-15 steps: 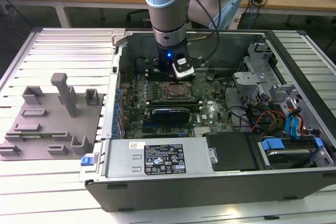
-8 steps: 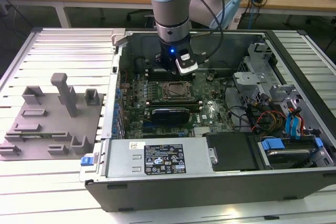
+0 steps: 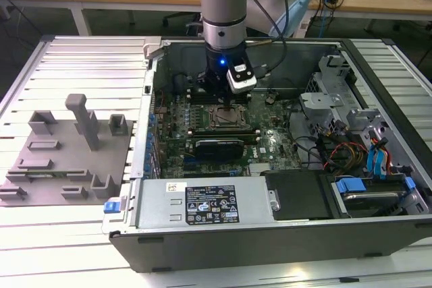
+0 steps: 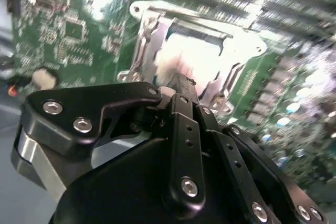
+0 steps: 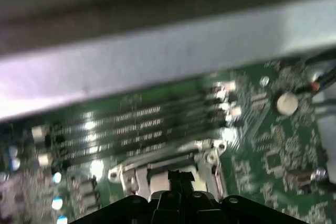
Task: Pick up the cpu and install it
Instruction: 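Install the first cpu locking lever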
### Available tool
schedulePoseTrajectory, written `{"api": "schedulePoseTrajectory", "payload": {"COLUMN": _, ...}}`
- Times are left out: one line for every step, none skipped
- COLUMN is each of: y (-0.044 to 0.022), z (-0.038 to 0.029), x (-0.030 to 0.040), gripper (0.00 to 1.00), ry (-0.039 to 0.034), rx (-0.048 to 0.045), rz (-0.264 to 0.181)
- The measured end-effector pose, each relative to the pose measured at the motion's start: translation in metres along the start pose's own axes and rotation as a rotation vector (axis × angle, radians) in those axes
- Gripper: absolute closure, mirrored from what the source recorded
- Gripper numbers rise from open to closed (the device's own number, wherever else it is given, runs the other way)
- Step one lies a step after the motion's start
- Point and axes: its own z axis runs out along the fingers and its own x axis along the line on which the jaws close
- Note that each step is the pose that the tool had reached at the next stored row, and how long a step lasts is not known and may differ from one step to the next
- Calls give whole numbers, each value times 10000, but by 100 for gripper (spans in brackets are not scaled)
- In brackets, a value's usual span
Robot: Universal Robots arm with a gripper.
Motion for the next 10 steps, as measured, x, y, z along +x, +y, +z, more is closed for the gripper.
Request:
{"api": "schedulePoseTrajectory", "payload": {"y": 0, "z": 0, "x": -4, "gripper": 89, "ry": 70, "rx": 351, "rz": -40}}
{"api": "schedulePoseTrajectory", "payload": {"y": 1, "z": 2, "x": -11, "gripper": 89, "ry": 156, "rx": 692, "rz": -84}}
{"api": "schedulePoseTrajectory", "payload": {"y": 4, "z": 5, "x": -32, "gripper": 89, "ry": 199, "rx": 720, "rz": -86}}
{"api": "schedulePoseTrajectory", "payload": {"y": 9, "z": 9, "x": -66, "gripper": 89, "ry": 232, "rx": 730, "rz": -86}}
{"api": "schedulePoseTrajectory", "payload": {"y": 15, "z": 13, "x": -100, "gripper": 89, "ry": 262, "rx": 736, "rz": -92}}
{"api": "schedulePoseTrajectory", "payload": {"y": 20, "z": 17, "x": -133, "gripper": 89, "ry": 308, "rx": 746, "rz": -100}}
{"api": "schedulePoseTrajectory", "payload": {"y": 19, "z": 18, "x": -137, "gripper": 89, "ry": 325, "rx": 750, "rz": -104}}
{"api": "schedulePoseTrajectory", "payload": {"y": 17, "z": 18, "x": -138, "gripper": 89, "ry": 328, "rx": 750, "rz": -108}}
{"api": "schedulePoseTrajectory", "payload": {"y": 15, "z": 12, "x": -138, "gripper": 89, "ry": 329, "rx": 752, "rz": -106}}
{"api": "schedulePoseTrajectory", "payload": {"y": 16, "z": 3, "x": -139, "gripper": 89, "ry": 328, "rx": 749, "rz": -106}}
